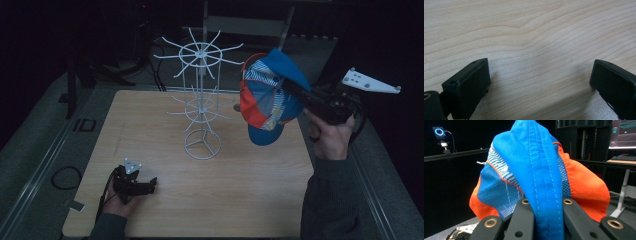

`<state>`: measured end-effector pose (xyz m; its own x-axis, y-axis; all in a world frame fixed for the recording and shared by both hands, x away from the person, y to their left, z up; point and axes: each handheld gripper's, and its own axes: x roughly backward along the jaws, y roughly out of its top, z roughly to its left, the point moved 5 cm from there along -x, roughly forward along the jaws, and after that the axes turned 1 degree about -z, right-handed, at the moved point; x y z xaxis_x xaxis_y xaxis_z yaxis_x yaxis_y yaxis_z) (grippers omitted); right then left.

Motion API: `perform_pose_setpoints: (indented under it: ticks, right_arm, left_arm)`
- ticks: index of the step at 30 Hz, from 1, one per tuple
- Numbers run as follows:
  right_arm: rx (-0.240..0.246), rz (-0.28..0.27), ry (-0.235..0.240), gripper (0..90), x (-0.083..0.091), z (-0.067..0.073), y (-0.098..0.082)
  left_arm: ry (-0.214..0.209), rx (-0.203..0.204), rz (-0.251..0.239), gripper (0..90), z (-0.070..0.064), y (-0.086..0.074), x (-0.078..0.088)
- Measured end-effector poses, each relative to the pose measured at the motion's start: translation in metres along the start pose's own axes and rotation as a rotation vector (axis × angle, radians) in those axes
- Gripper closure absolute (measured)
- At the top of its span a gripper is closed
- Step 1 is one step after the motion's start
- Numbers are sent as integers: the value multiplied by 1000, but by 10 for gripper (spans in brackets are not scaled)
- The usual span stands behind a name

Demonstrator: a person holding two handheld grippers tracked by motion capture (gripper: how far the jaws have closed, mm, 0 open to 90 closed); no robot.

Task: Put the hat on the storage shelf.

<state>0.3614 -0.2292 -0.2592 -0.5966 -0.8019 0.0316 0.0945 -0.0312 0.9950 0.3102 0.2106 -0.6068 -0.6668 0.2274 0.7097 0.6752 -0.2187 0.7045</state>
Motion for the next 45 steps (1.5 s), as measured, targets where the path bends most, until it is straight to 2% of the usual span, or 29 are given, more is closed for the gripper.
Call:
perform_pose_setpoints:
  ticks: [7,20,27,30,33,36,40,45]
  right_arm:
    - [-10,3,15,878,-7,0,0]
    - [-37,52,55,877,-38,1,-15]
    - [-37,132,83,876,-54,5,-31]
    - [-32,170,73,868,-59,5,-40]
    - [-6,213,42,790,-61,4,-47]
    - [36,250,1,677,-62,4,-51]
    - [56,285,-35,501,-62,5,-55]
    - [104,334,-106,308,-62,5,-62]
  left_arm:
    - [0,-2,1,31,0,0,0]
    - [-1,-2,4,31,0,0,0]
    - [-1,-2,4,31,0,0,0]
    - [0,-2,3,31,0,0,0]
    - [1,1,2,31,0,0,0]
    - [2,4,-3,31,0,0,0]
    - [1,3,-1,31,0,0,0]
    - [1,3,-1,31,0,0,0]
